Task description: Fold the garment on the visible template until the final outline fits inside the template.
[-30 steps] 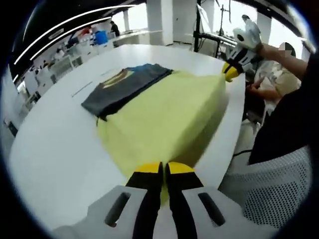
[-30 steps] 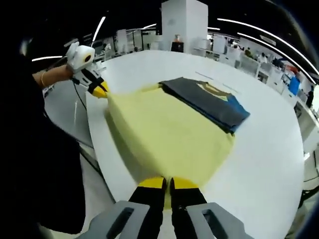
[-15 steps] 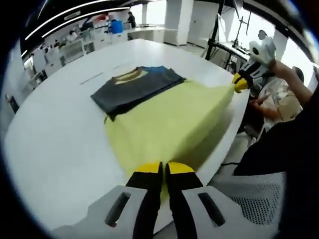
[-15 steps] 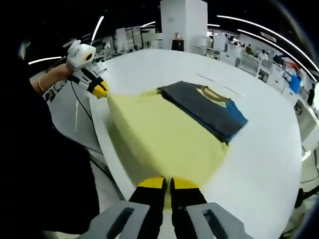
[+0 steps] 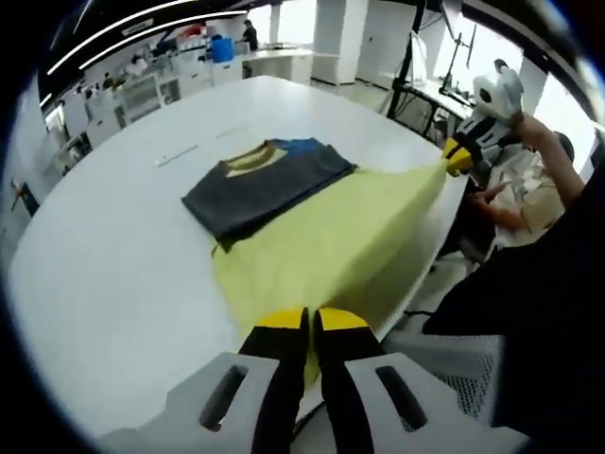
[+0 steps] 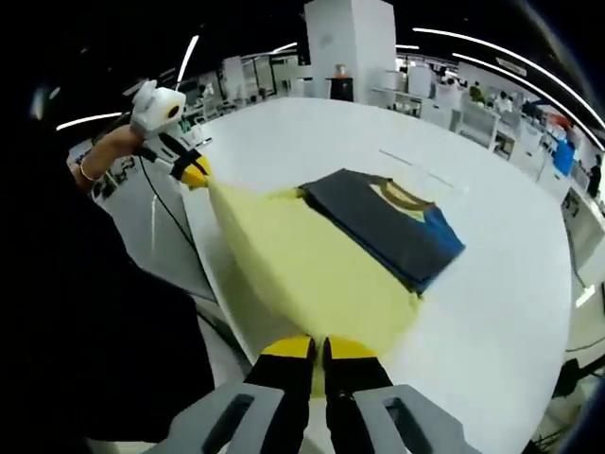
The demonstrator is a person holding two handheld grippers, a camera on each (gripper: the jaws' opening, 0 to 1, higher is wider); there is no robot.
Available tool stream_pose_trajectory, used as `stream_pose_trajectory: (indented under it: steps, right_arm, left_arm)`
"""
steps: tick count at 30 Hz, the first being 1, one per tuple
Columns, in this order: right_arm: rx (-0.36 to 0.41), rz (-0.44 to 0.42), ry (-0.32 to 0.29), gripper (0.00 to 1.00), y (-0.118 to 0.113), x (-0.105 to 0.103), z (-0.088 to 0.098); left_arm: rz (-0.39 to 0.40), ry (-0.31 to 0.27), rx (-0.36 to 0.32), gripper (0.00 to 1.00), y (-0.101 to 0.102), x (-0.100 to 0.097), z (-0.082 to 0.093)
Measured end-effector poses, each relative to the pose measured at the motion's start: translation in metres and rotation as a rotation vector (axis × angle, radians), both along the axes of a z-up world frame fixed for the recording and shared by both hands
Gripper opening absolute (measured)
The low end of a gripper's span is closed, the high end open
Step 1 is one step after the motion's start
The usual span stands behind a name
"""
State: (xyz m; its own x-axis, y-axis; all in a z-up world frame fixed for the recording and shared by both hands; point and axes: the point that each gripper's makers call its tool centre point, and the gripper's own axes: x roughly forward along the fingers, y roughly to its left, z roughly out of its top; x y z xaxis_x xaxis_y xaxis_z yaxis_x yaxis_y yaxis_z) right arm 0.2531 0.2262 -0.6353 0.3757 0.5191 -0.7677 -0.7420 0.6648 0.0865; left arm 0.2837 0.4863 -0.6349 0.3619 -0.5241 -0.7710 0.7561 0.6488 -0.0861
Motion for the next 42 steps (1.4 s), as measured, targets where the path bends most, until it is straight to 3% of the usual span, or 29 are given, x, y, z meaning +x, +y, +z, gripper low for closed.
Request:
stream_pose_trajectory:
  steps: [10,17,25,28,33,42]
  right_arm:
    - [0.003,0.000,0.002,0.00,0.005,-0.003,0.022]
    - [-0.018,0.016,-0.011,0.00,0.005,0.000,0.026]
    - [-0.070,0.029,-0.028,0.00,0.003,0.023,0.022]
    - [-0.087,0.022,-0.044,0.00,0.001,0.035,0.021]
    - [-0.137,0.021,-0.065,0.00,-0.004,0.052,0.019]
    - [-0.233,0.037,-0.152,0.00,-0.008,0.095,0.025]
  left_arm:
    - [0.003,0.023,0.017,0.01,0.002,-0.008,0.016]
    - [-0.018,0.006,0.020,0.01,0.000,-0.005,0.024]
    - [-0.064,-0.047,0.069,0.01,-0.004,0.022,0.022]
    - [-0.086,-0.092,0.089,0.01,-0.004,0.037,0.023]
    - [-0.102,-0.113,0.090,0.01,-0.007,0.056,0.025]
    - [-0.116,-0.177,0.096,0.01,-0.013,0.094,0.034]
